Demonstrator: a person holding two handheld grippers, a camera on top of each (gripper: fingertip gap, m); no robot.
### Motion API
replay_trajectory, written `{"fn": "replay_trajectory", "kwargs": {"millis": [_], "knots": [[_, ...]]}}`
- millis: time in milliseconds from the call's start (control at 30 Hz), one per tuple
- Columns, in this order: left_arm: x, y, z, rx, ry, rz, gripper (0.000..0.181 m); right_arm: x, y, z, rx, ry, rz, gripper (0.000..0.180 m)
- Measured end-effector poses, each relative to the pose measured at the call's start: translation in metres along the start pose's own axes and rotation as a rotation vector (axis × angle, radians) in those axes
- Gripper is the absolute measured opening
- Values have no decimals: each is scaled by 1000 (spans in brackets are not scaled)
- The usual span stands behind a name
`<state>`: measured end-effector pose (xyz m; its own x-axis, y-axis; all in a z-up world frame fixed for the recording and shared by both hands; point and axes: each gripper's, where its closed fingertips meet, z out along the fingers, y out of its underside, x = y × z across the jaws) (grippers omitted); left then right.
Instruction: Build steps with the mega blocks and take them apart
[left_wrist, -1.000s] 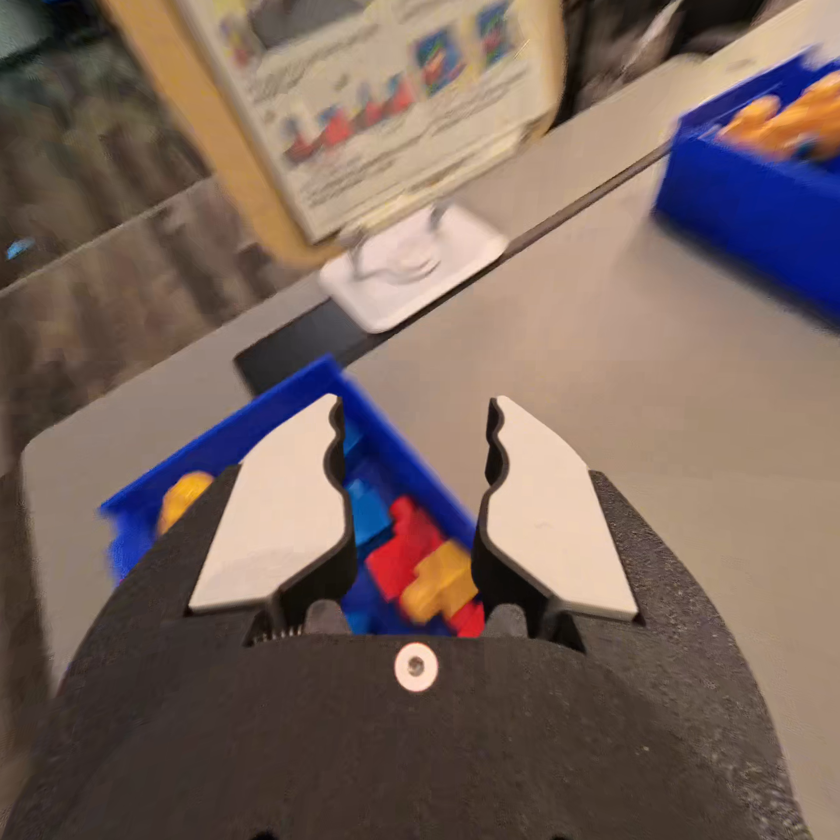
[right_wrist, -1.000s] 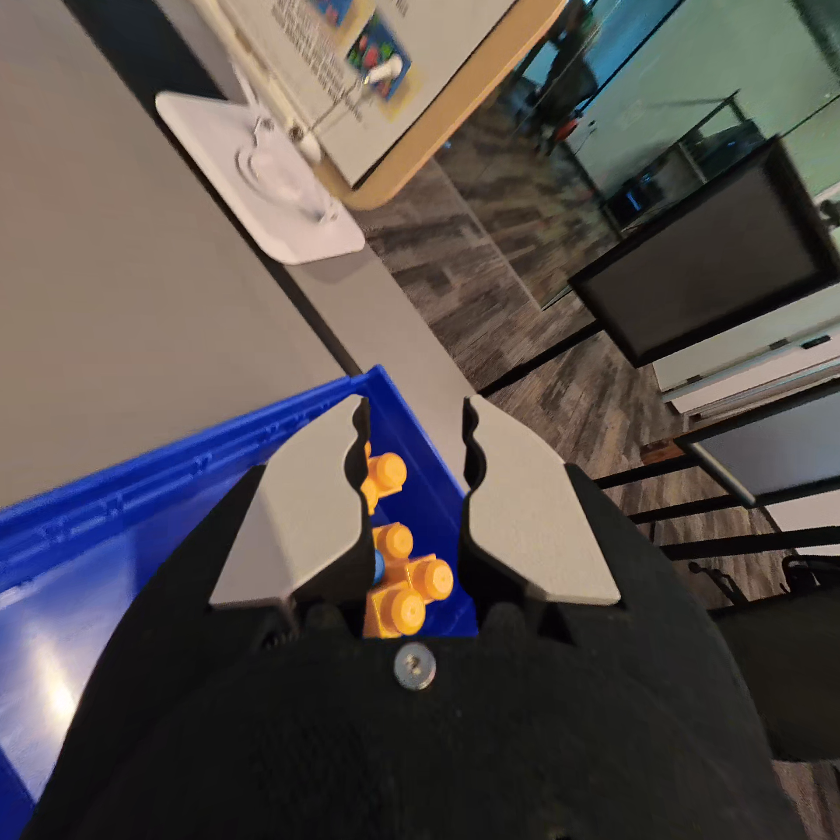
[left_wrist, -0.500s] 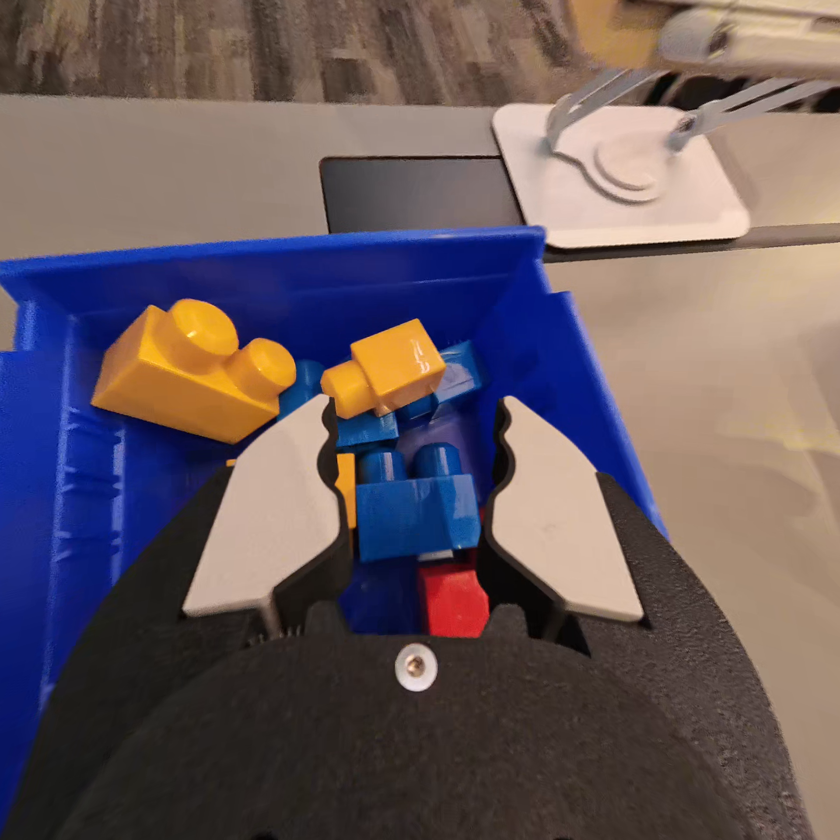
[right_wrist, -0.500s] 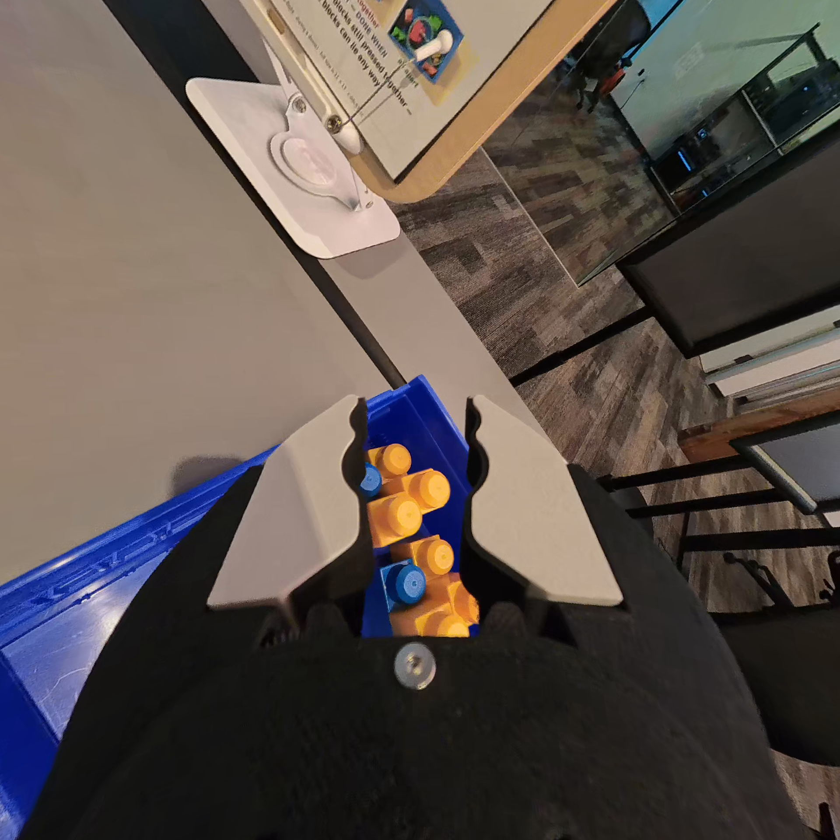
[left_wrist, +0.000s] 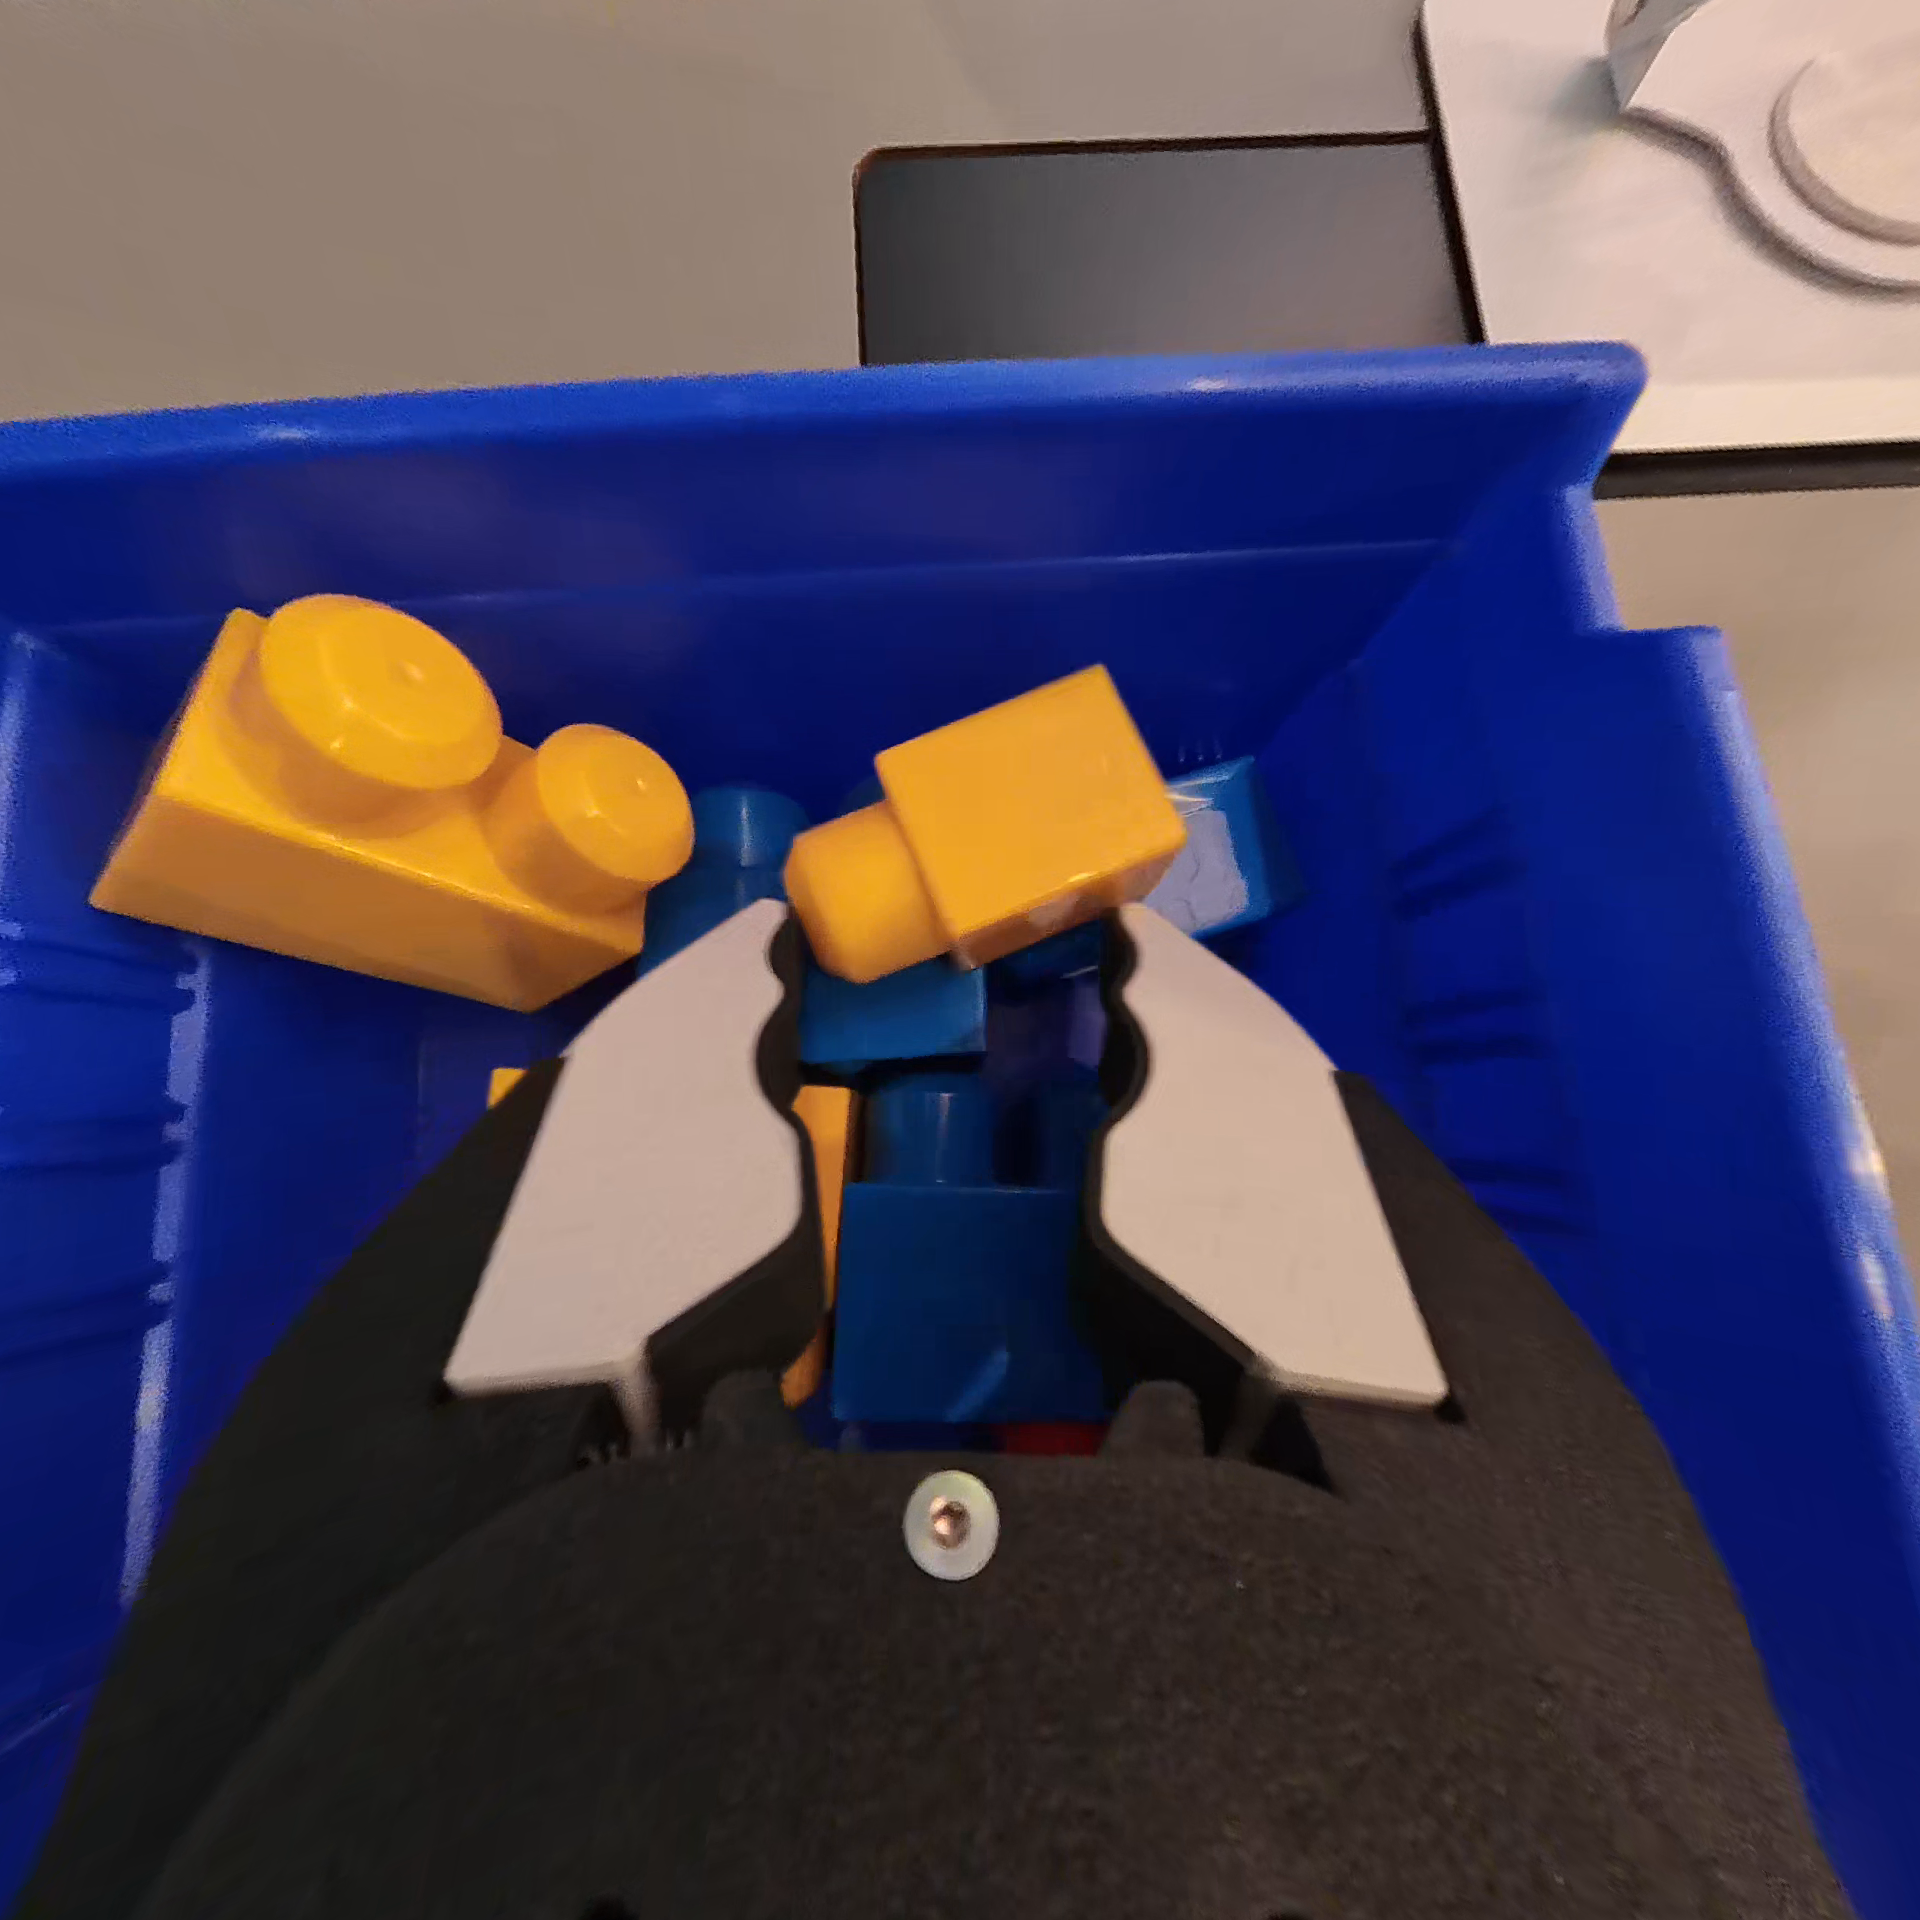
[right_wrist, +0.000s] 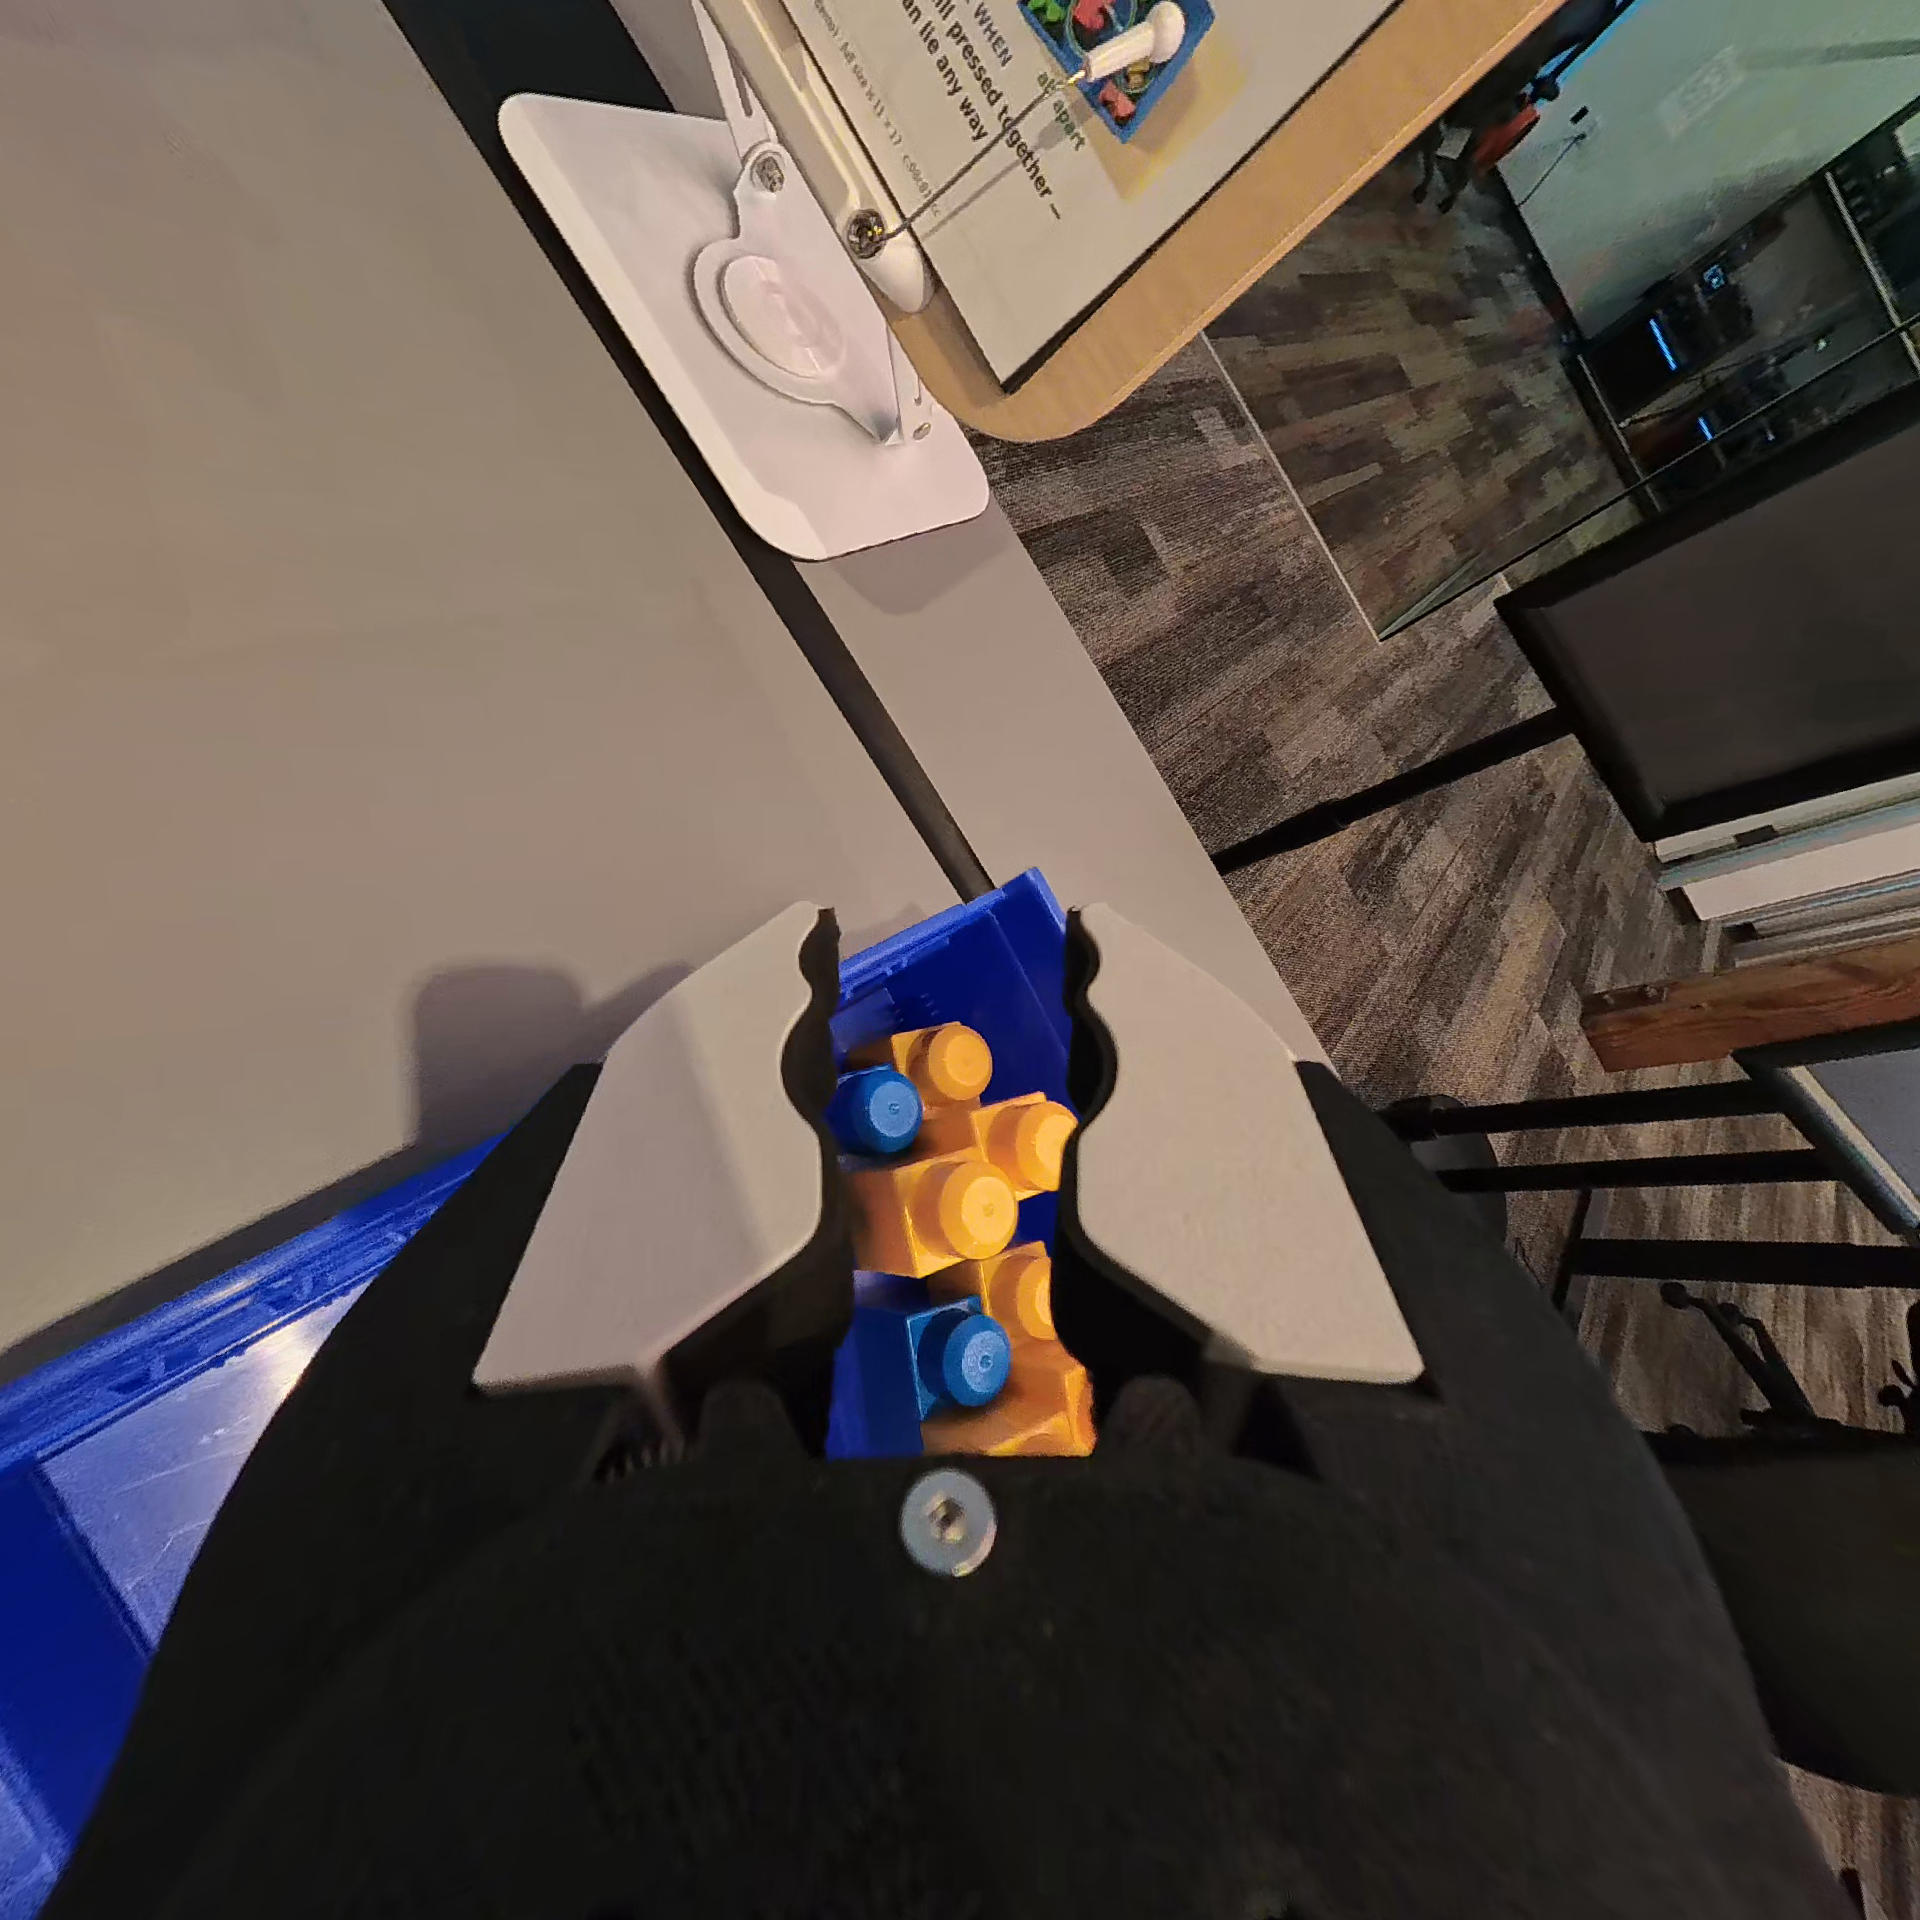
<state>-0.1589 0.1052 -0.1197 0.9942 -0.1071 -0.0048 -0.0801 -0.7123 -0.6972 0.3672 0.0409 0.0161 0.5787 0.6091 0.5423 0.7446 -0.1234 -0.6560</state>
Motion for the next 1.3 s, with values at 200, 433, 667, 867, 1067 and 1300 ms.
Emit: {"fn": "replay_trajectory", "kwargs": {"millis": [200,433,667,867,1067,1300], "knots": [[-1,3,-4,-6,37,15,36,-3,2,3,-18,-6,-13,42],[12,2,-22,15,203,74,0,-8,6,7,-47,-18,-33,42],[4,1,-21,29,199,233,76,-9,8,7,-47,-30,-22,42],[28,-14,-9,70,201,282,81,-9,6,5,-31,-38,-10,42],[30,-15,4,22,97,602,82,-13,10,8,-49,-60,-24,42],[41,-16,10,31,179,558,69,-16,14,17,-75,-78,-30,42]]}}
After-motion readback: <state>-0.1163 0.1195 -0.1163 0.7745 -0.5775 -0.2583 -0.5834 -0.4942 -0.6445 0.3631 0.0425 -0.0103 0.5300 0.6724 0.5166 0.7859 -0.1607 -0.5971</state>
